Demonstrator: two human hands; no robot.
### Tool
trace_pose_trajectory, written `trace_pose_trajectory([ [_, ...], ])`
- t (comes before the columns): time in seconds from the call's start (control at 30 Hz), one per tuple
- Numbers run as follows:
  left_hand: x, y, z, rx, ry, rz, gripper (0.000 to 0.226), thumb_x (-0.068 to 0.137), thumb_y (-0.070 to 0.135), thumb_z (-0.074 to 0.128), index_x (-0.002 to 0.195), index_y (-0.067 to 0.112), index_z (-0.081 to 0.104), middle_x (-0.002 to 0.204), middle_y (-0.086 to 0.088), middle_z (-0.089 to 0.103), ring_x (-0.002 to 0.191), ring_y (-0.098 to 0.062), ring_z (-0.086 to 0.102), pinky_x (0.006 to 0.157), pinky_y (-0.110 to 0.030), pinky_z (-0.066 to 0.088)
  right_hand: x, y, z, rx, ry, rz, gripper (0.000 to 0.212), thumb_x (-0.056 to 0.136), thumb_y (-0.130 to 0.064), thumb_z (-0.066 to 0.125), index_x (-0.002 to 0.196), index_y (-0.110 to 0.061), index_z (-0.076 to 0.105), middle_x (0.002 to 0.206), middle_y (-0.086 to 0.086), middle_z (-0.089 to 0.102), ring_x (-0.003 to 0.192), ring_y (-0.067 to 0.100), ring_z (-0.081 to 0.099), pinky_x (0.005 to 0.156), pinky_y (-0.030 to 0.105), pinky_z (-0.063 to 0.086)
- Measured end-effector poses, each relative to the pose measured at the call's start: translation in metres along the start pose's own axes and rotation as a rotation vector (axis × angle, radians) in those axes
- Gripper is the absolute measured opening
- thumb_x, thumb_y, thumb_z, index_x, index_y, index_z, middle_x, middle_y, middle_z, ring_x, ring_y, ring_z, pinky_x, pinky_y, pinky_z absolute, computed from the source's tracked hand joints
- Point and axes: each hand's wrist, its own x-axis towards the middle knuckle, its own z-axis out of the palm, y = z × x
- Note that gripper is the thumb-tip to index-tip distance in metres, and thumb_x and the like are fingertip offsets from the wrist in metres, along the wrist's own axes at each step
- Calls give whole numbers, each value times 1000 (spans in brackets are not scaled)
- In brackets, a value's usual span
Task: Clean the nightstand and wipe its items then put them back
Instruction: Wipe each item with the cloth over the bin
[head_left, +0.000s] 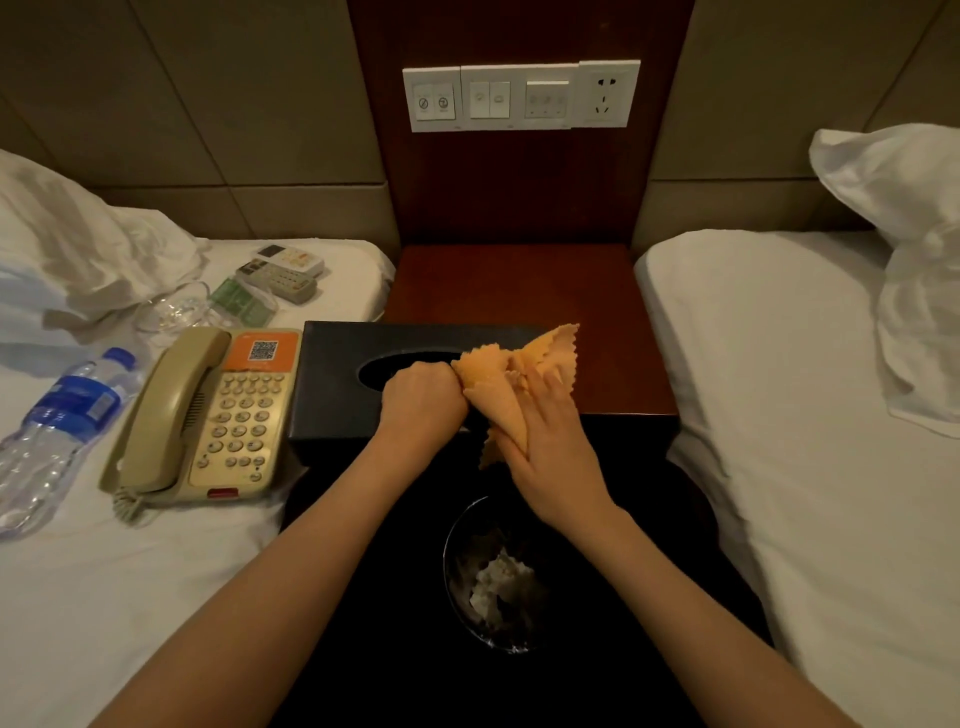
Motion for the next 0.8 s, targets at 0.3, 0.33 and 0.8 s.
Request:
trace_pose_trajectory([
  [0.3, 16, 9, -13, -380, -392, -53, 35, 91, 14, 41, 57, 13, 36, 59, -2, 36, 52, -15, 33, 52, -28, 25, 29, 8, -7, 156, 268, 198, 79, 82, -52, 17, 139, -2, 39, 146, 15, 36, 131, 35, 30, 110, 43, 28],
  [0.33, 17, 11, -16, -423, -479, -76, 32, 91, 11, 40, 60, 14, 37, 62, -2, 36, 52, -15, 31, 53, -28, 24, 32, 9, -10, 152, 291, 188, 77, 83, -51, 20, 137, -1, 41, 143, 16, 38, 129, 35, 32, 108, 43, 29],
  [0.8, 16, 12, -6, -644, -353, -388, 22, 90, 8, 44, 68, 12, 47, 69, -6, 46, 61, -16, 42, 55, -26, 33, 18, -9, 4, 492, 59, 117, 53, 97, -32, 40, 148, -21, 26, 154, -2, 27, 145, 12, 10, 111, 26, 19],
])
